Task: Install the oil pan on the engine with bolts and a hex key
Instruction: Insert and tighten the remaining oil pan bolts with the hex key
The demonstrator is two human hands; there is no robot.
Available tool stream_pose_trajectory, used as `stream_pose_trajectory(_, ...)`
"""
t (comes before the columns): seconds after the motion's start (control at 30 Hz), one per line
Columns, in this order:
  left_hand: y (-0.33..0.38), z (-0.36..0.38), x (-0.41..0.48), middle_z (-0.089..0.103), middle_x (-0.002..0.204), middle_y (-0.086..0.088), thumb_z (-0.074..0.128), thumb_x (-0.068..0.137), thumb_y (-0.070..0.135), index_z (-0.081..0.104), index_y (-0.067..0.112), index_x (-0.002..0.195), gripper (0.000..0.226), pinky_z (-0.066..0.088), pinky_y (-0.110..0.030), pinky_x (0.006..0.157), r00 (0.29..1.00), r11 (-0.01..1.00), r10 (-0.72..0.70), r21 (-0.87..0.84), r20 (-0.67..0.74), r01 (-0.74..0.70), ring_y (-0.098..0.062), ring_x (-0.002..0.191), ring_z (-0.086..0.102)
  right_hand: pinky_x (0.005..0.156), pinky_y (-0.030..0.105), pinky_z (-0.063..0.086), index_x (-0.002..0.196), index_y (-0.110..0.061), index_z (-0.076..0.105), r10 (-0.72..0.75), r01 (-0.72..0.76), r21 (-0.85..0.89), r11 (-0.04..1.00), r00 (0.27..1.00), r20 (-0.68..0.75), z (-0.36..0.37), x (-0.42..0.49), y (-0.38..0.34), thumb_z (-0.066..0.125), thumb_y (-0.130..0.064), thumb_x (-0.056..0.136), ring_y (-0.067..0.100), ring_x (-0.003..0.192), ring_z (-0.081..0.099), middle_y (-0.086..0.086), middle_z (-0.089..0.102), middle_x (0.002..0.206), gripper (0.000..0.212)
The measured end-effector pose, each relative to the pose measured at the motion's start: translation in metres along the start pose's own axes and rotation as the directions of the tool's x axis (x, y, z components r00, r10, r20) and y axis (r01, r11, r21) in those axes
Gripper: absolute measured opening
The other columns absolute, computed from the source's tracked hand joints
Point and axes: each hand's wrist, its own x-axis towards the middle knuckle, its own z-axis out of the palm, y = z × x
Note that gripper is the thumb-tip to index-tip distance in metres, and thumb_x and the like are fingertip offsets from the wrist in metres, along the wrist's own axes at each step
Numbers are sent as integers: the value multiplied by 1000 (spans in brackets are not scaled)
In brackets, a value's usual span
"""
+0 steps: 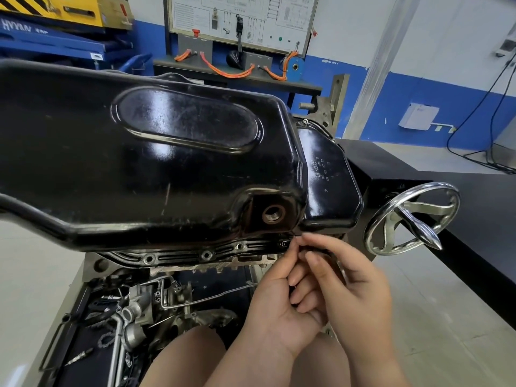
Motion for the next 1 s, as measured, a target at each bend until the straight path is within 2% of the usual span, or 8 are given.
stream_pose_trajectory(0.13, 0, -1, -1, 33, 37, 7, 66, 72, 27, 53, 11, 54, 27, 18, -14, 24, 1000, 1000, -12, -3, 8, 12, -4, 24, 26, 44, 22, 50, 82, -28, 76, 21, -23, -58, 998, 999, -43, -3, 0, 4, 65, 5, 80, 17, 48, 63, 2, 69, 75, 35)
stream_pose_trajectory(0.3, -1, 0, -1, 32, 38, 7, 62, 74, 19, 63, 8, 65, 14, 16, -13, 23, 1000, 1000, -14, -25, 20, 14, -4, 24, 26, 44, 43, 53, 73, -18, 66, 100, -110, -56, 992, 983, -155, -2, 2, 8, 77, -13, 70, 30, 43, 60, 11, 66, 61, 12)
stream_pose_trajectory(0.43, -1, 1, -1, 32, 36, 7, 63, 74, 23, 51, 11, 55, 25, 17, -14, 23, 1000, 1000, -3, -22, 6, 3, -4, 23, 25, 43, 22, 51, 84, -26, 70, 24, -24, -8, 1000, 998, -54, -1, 0, 2, 66, 7, 79, 14, 47, 62, 4, 68, 72, 34)
stream_pose_trajectory(0.53, -1, 2, 0, 32, 36, 7, 62, 75, 26, 52, 12, 51, 29, 17, -14, 23, 1000, 1000, 21, -12, -10, -22, -4, 23, 24, 43, 18, 50, 92, -34, 75, 2, -2, -29, 1000, 1000, -12, -5, -3, 3, 56, 15, 84, 10, 46, 63, -2, 71, 73, 53)
stream_pose_trajectory(0.67, -2, 0, -1, 32, 37, 7, 61, 77, 26, 54, 12, 53, 29, 16, -13, 24, 1000, 1000, 26, 11, 16, -26, -4, 24, 24, 36, 30, 49, 80, -29, 73, 37, -39, -48, 998, 998, -50, -4, -3, 4, 64, 4, 84, 26, 36, 57, 9, 66, 61, 34)
stream_pose_trajectory(0.77, -2, 0, -2, 33, 39, 8, 62, 77, 23, 62, 10, 59, 22, 16, -13, 25, 999, 1000, -10, -1, 35, 10, -4, 25, 25, 39, 30, 49, 72, -25, 68, 53, -61, -46, 997, 985, -163, 0, 0, 2, 75, -20, 72, 23, 39, 59, 7, 66, 61, 8)
stream_pose_trajectory(0.87, -2, 1, -3, 31, 36, 8, 61, 75, 21, 58, 11, 49, 28, 16, -13, 25, 999, 1000, 11, 11, 32, -12, -5, 23, 24, 43, 31, 51, 75, -26, 67, 46, -53, -41, 998, 987, -154, -1, 2, 5, 80, -20, 70, 24, 47, 62, 8, 67, 65, 15)
stream_pose_trajectory(1.0, -1, 4, -2, 30, 36, 7, 66, 72, 26, 52, 12, 53, 27, 17, -14, 24, 1000, 1000, 10, 17, -4, -10, -4, 23, 24, 42, 27, 50, 95, -28, 73, 64, -64, -33, 997, 998, -20, -5, -1, 7, 65, 5, 83, 25, 53, 64, 6, 71, 87, 36)
